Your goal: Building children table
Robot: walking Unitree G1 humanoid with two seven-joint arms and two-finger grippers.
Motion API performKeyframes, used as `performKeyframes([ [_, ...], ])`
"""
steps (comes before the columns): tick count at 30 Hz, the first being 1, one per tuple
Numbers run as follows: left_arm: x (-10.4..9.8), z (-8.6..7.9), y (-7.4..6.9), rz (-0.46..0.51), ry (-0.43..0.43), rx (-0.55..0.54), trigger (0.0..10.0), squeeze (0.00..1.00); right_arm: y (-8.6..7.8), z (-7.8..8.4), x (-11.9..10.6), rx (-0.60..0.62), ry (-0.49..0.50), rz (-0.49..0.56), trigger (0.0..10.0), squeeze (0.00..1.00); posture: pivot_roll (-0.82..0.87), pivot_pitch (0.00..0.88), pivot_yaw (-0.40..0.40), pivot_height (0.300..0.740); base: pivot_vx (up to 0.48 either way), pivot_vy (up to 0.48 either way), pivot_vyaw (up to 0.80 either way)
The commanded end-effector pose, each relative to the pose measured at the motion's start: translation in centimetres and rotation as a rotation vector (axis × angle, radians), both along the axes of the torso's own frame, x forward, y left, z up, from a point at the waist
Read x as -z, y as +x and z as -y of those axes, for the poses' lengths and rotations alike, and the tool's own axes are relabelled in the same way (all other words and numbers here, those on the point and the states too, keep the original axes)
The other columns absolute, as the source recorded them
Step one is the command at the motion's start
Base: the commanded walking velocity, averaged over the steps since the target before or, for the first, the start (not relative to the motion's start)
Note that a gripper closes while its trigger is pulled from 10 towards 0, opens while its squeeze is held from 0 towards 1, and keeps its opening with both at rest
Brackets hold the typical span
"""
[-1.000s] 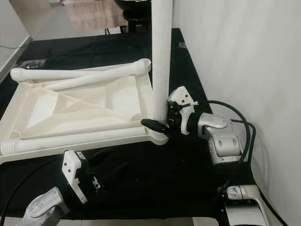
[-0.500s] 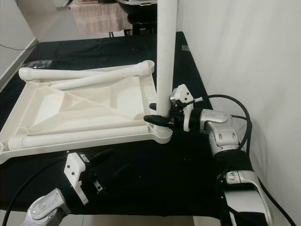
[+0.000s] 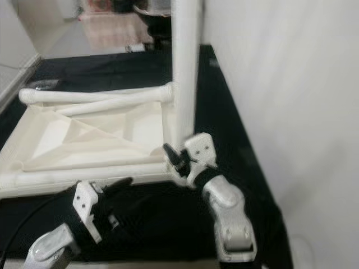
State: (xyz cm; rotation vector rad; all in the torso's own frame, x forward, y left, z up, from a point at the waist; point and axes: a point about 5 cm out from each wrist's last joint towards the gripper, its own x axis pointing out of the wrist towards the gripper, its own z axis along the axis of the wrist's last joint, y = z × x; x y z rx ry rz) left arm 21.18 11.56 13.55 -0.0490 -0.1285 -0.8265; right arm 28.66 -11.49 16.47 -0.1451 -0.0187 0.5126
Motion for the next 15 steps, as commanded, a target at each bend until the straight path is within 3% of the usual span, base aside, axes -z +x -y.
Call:
performKeyframes([
  [1, 0.7, -0.6, 0.1, -0.032, 0.012, -0.01, 10.0, 0.0, 0.1, 0.9, 4.2, 0.038, -0.027, -0.226, 9.8, 0.0, -0.05, 0.163, 0.071, 0.74, 0.0, 0.0, 0.0],
  [4, 0.6, -0.6, 0.3, -0.031, 0.011, -0.015, 10.0, 0.0, 0.7, 0.9, 3.6, 0.021, -0.004, -0.237, 10.0, 0.0, -0.04, 0.161, 0.069, 0.74, 0.0, 0.0, 0.0],
  [5, 0.6, -0.6, 0.3, -0.03, 0.01, -0.017, 10.0, 0.0, 0.9, 0.8, 3.1, -0.016, -0.008, -0.229, 10.0, 0.38, -0.04, 0.16, 0.069, 0.74, 0.0, 0.0, 0.0],
  [6, 0.6, -0.6, 0.3, -0.03, 0.01, -0.017, 10.0, 0.0, 0.9, 0.8, 3.1, -0.016, -0.008, -0.229, 10.0, 0.38, -0.04, 0.16, 0.069, 0.74, 0.0, 0.0, 0.0],
  [7, 0.6, -0.6, 0.4, -0.029, 0.009, -0.017, 10.0, 0.0, 1.3, 0.5, 2.3, -0.066, -0.006, -0.225, 10.0, 1.0, -0.04, 0.157, 0.073, 0.74, 0.0, 0.0, 0.0],
  [8, 0.6, -0.5, 0.4, -0.029, 0.009, -0.016, 10.0, 0.0, 1.8, 0.2, 1.3, -0.143, -0.011, -0.196, 10.0, 1.0, -0.04, 0.155, 0.074, 0.74, 0.0, 0.0, 0.0],
  [9, 0.6, -0.5, 0.4, -0.029, 0.009, -0.016, 10.0, 0.0, 1.8, 0.2, 1.3, -0.143, -0.011, -0.196, 10.0, 1.0, -0.04, 0.155, 0.074, 0.74, 0.0, 0.0, 0.0],
  [11, 0.5, -0.4, 0.5, -0.03, 0.009, -0.011, 10.0, 0.0, 2.5, -0.4, -0.5, -0.3, -0.039, -0.129, 10.0, 1.0, -0.04, 0.153, 0.08, 0.74, 0.0, 0.0, 0.0],
  [13, 0.5, -0.4, 0.5, -0.03, 0.009, -0.011, 10.0, 0.0, 2.5, -0.4, -0.5, -0.3, -0.039, -0.129, 10.0, 1.0, -0.04, 0.153, 0.08, 0.74, 0.0, 0.0, 0.0],
  [14, 0.5, -0.4, 0.5, -0.03, 0.008, -0.009, 10.0, 0.0, 2.9, -0.4, -1.2, -0.376, -0.052, -0.104, 10.0, 1.0, -0.04, 0.153, 0.08, 0.74, 0.0, 0.0, 0.0],
  [15, 0.5, -0.3, 0.5, -0.031, 0.007, -0.005, 10.0, 0.0, 3.3, -0.2, -1.7, -0.456, -0.075, -0.08, 10.0, 0.19, -0.03, 0.152, 0.076, 0.74, 0.0, 0.0, 0.0],
])
